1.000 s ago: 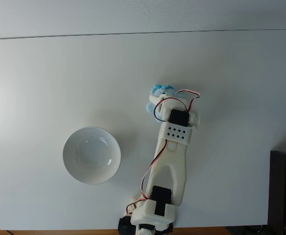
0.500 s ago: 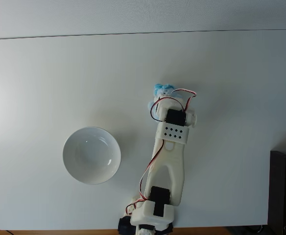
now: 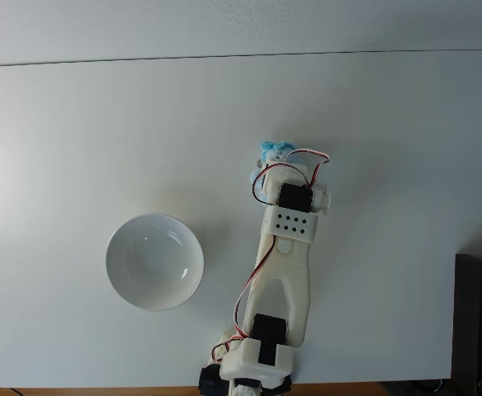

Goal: Grasp a skyblue doll and put it into the bowl.

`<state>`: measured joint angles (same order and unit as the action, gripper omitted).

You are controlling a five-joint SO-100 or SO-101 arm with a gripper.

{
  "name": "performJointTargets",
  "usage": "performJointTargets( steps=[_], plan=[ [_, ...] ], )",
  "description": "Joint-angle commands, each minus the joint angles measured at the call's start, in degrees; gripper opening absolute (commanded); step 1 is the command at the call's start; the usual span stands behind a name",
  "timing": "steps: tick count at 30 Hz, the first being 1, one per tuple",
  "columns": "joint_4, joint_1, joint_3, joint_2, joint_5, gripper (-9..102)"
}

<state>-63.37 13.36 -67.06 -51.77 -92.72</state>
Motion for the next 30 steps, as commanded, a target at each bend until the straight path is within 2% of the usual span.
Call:
performJointTargets(
  steps=[1, 22, 30],
  plan=[
    [0.44, 0.35, -0.53, -2.81, -0.26, 0],
    [-0.09, 0.00, -0.53, -46.67, -0.70, 0],
    [-0.18, -9.05, -1.32, -60.29, -0.18, 0]
  ],
)
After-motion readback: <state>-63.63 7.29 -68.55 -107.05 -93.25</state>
